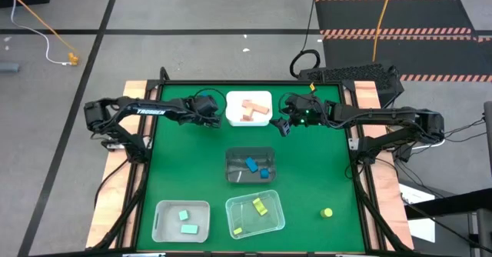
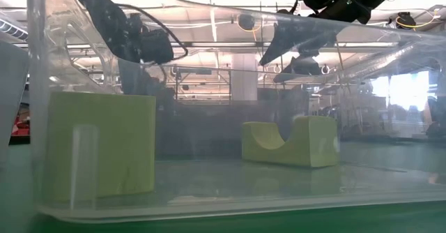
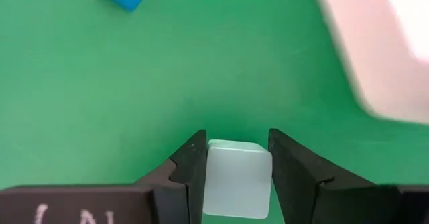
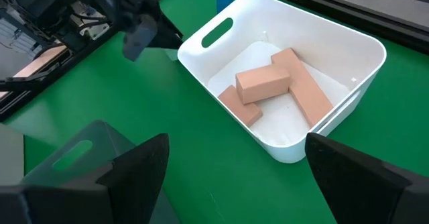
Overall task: Sort & place blocks by color
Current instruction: Put the light blue block into the gray bin
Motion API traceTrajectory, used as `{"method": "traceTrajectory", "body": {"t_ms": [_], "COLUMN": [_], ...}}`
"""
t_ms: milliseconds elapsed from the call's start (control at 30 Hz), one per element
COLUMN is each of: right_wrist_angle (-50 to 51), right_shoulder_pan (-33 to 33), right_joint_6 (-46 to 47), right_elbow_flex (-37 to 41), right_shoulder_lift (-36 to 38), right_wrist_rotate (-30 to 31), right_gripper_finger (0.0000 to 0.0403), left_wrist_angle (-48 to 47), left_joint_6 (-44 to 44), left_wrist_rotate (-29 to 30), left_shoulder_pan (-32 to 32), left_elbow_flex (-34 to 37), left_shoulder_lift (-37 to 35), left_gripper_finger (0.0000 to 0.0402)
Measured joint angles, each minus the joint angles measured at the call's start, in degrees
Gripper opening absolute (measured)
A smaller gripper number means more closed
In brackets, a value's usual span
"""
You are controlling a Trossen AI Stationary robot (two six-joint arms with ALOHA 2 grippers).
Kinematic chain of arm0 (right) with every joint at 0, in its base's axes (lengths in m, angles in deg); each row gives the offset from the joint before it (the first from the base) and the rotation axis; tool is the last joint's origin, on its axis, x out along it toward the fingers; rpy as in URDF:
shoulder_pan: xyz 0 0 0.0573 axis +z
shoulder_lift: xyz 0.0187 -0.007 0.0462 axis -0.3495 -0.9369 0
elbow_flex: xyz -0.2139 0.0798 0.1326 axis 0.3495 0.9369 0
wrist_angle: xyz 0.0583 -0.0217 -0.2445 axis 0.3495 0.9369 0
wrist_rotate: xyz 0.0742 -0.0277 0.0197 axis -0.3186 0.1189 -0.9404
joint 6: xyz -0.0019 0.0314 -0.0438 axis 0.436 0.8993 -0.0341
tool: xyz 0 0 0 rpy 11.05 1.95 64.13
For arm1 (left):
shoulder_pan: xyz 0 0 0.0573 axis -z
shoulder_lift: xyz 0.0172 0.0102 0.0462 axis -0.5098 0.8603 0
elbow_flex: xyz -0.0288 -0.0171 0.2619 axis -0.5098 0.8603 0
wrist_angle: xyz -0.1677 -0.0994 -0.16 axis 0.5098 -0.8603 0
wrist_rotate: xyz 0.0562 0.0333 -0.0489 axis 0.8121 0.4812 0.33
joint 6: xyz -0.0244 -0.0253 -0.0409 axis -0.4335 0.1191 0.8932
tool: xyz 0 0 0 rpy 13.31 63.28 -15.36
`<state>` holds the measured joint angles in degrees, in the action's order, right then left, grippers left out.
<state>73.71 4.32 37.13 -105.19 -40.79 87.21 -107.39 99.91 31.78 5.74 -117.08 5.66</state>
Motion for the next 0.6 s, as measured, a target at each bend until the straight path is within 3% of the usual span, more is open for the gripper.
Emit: {"method": "traceTrajectory", "body": {"t_ms": [267,600], "right_wrist_angle": [0.03,0.44], "right_shoulder_pan": [0.0,0.0], "right_joint_6": [-0.02,-0.74], "right_elbow_flex": [0.0,0.0], "right_shoulder_lift": [-0.02,-0.02], "right_wrist_rotate": [0.09,0.35], "right_gripper_finger": [0.0338,0.0338], "left_wrist_angle": [4.77,24.28], "left_joint_6": [-0.7,-4.7], "left_wrist_rotate": [0.54,-5.43], "left_shoulder_pan": [0.67,5.96], "left_elbow_flex": [-0.02,-0.11], "left_shoulder_lift": [-9.64,-22.94], "left_gripper_finger": [0.013,0.013]}}
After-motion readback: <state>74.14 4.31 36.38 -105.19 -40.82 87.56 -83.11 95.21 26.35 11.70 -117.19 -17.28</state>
